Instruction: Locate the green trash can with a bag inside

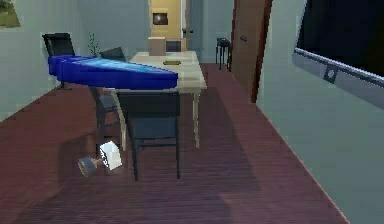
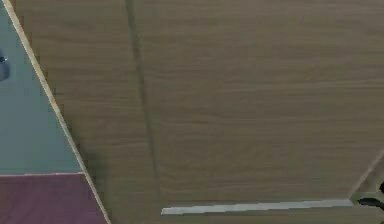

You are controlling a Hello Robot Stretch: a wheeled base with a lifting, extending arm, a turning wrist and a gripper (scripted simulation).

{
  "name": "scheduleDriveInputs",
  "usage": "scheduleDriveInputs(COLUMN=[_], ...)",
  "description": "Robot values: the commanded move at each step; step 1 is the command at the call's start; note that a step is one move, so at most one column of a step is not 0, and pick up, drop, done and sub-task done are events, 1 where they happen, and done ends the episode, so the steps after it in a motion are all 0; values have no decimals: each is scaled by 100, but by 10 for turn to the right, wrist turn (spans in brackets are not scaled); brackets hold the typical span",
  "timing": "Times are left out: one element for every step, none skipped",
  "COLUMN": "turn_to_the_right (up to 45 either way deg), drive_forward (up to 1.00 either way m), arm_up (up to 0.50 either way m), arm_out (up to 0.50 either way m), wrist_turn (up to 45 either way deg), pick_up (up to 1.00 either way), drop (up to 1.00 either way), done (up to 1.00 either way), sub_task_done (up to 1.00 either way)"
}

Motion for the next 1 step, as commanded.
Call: scheduleDriveInputs(turn_to_the_right=[0], drive_forward=[45], arm_up=[0], arm_out=[0], wrist_turn=[0], pick_up=[0], drop=[0], done=[0], sub_task_done=[0])
